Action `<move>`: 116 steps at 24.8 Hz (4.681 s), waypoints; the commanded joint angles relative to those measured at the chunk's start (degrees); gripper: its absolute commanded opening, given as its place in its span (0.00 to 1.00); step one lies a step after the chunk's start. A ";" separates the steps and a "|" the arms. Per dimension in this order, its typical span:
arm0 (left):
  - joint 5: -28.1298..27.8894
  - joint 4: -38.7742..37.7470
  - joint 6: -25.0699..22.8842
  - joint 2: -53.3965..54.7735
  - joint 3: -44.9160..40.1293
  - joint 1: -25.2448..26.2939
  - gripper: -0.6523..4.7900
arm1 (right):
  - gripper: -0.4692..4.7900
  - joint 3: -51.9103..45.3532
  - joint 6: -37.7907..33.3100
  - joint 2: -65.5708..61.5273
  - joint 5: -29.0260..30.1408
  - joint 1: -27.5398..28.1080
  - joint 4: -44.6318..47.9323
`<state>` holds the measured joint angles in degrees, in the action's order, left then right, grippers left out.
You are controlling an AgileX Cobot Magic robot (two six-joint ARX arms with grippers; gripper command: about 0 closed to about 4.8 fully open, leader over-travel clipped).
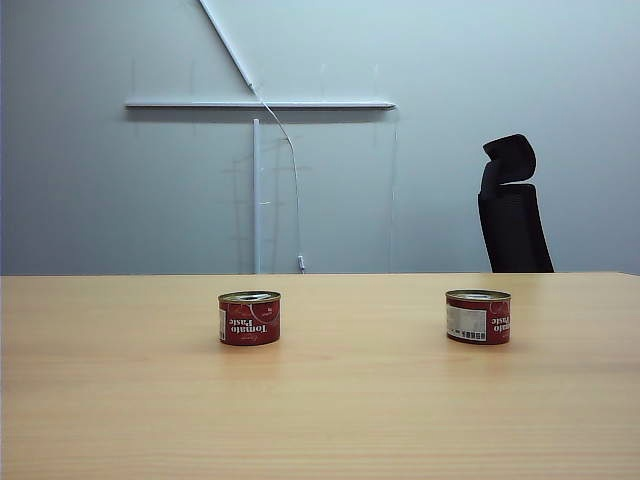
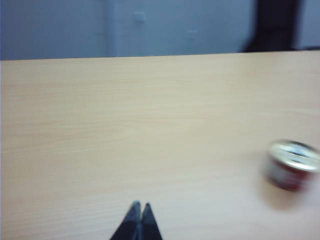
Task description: Stack a can of tomatoes on the right onto the can of tomatoes on the left.
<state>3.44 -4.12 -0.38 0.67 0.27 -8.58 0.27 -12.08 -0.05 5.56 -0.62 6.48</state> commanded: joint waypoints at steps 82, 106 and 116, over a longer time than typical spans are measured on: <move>0.46 0.31 -0.02 10.25 0.24 -25.05 0.11 | 0.42 27.76 7.37 -94.97 15.87 -18.58 47.93; 0.31 0.31 -0.02 8.52 0.22 -16.11 0.11 | 0.43 54.14 18.36 -106.53 12.35 -35.87 21.79; 0.28 0.31 -0.02 8.44 0.22 -16.11 0.11 | 0.53 54.14 19.87 -106.55 11.91 -35.87 22.08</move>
<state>3.51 -4.12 -0.38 9.10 0.27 -24.75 53.95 7.55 -106.91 17.54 -36.42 27.09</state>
